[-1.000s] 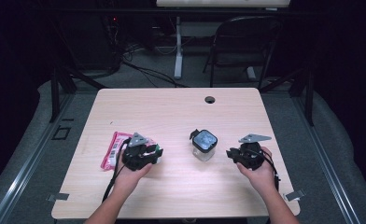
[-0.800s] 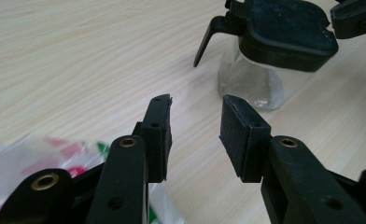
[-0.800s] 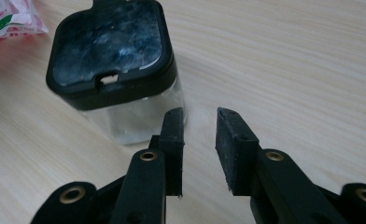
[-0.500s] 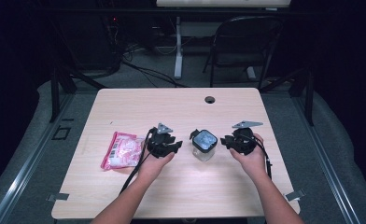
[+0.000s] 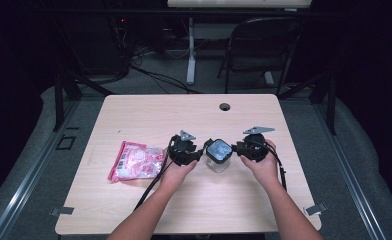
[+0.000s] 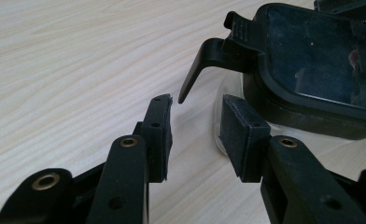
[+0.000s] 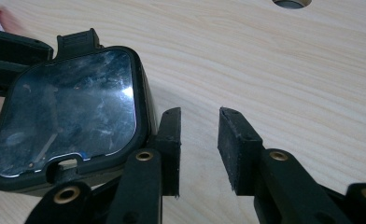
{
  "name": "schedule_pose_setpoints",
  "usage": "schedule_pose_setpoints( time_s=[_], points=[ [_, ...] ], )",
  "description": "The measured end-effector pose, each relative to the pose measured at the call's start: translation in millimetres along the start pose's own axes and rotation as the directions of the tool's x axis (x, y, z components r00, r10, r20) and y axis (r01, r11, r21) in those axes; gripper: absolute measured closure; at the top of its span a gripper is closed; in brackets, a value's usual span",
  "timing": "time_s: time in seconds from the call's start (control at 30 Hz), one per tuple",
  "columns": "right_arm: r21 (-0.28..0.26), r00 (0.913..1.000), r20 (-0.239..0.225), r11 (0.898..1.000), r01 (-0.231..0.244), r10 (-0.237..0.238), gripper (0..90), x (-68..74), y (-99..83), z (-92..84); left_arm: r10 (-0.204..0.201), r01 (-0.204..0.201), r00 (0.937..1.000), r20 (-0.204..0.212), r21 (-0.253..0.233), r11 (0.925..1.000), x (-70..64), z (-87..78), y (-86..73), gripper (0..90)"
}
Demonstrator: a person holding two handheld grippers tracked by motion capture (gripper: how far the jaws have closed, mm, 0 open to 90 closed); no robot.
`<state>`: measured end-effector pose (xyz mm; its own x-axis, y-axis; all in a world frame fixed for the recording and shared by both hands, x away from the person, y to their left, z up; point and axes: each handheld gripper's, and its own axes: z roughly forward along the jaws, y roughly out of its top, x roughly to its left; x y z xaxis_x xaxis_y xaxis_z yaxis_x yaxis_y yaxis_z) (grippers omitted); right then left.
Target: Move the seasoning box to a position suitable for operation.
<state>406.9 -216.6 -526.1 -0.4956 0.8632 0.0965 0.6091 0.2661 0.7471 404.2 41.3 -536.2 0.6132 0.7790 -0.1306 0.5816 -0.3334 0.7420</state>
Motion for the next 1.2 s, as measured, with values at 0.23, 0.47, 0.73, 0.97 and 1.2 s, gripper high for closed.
schedule_pose_setpoints(
  time_s=[0.23,0.47,0.73,0.97,1.2],
  points=[
    [0.005,0.9999,-0.015,1.000,-0.007,0.007,70.2,-1.7,-0.5,0.7,0.012,-0.012,0.9999,0.000,0.007,0.9999,-5.3,4.3,1.3,66.1],
    [0.006,0.9990,-0.041,1.000,-0.019,0.020,74.3,0.4,-3.5,-1.3,0.003,-0.003,1.0000,0.003,0.020,0.9998,-7.5,3.5,2.2,71.2],
    [0.023,0.9982,-0.058,1.000,0.020,-0.019,75.1,13.5,-12.4,-13.3,0.013,-0.013,0.9999,0.002,0.045,0.9989,-12.7,-0.6,1.9,74.2],
    [0.027,0.9954,-0.089,0.999,0.036,-0.034,75.4,25.1,-24.4,-25.8,0.031,-0.031,0.9995,0.005,0.083,0.9961,-21.5,-9.0,-0.9,76.2],
    [0.038,0.9938,-0.108,0.999,0.030,-0.025,77.4,39.0,-34.8,-36.0,0.073,-0.074,0.9973,0.011,0.105,0.9918,-28.3,-22.0,-10.1,78.0]
  ],
)
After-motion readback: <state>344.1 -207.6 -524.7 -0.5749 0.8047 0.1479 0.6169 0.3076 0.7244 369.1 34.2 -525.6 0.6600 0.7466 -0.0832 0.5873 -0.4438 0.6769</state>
